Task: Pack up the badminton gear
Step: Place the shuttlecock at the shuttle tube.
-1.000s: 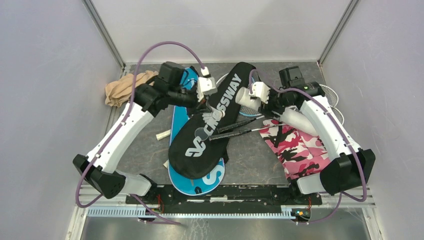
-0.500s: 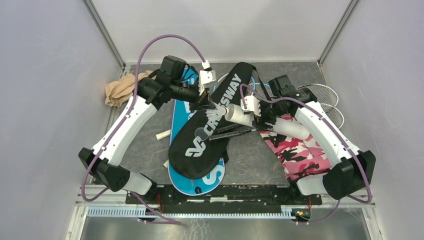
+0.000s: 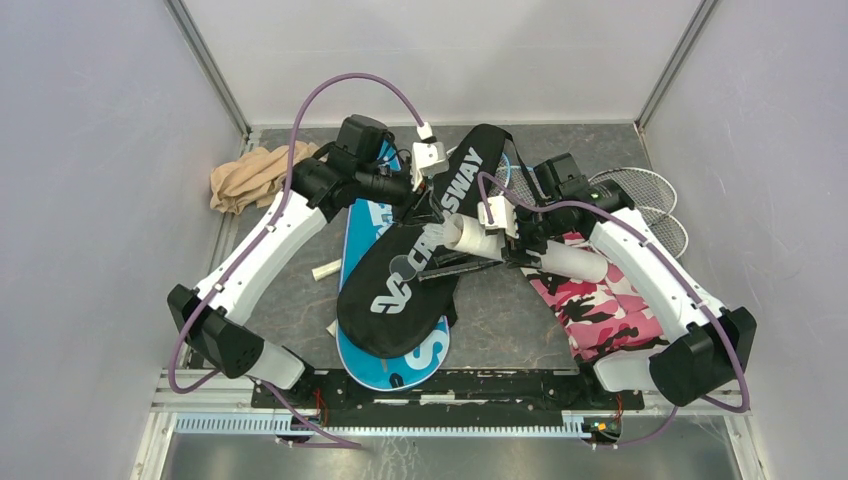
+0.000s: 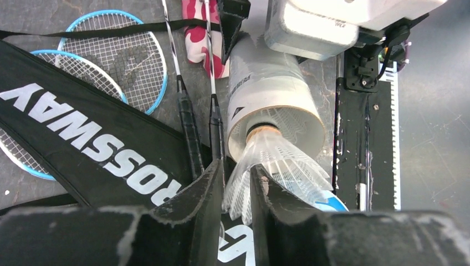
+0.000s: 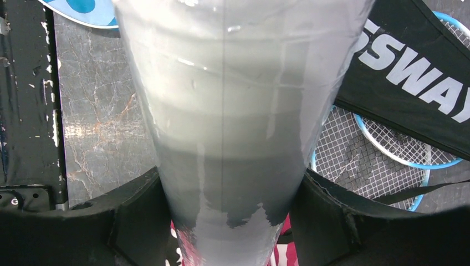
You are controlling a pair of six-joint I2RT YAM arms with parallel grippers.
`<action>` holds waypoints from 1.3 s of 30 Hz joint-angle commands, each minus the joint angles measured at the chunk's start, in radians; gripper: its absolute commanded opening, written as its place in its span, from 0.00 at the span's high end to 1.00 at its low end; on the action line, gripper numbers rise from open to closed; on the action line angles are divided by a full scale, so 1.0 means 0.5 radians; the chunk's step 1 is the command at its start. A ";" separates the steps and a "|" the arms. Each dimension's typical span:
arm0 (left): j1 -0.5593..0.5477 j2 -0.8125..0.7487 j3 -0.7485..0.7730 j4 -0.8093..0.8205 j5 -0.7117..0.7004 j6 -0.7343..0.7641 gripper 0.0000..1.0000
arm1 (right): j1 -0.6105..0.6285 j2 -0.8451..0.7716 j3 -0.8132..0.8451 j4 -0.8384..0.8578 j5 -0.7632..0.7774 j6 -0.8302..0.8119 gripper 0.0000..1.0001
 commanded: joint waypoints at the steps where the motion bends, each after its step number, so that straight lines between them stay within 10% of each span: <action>1: -0.018 -0.032 -0.045 0.123 -0.055 -0.051 0.67 | 0.011 -0.068 -0.001 0.025 -0.107 0.005 0.93; 14: -0.064 -0.147 -0.105 0.261 -0.302 -0.003 0.48 | 0.012 -0.007 0.008 0.085 -0.136 0.069 0.94; 23: -0.066 -0.354 -0.077 -0.208 -0.228 0.526 0.15 | 0.011 0.005 -0.001 0.161 -0.035 0.147 0.94; 39: -0.303 -0.220 -0.256 -0.087 0.103 0.669 0.24 | 0.012 0.034 0.069 0.111 -0.137 0.163 0.93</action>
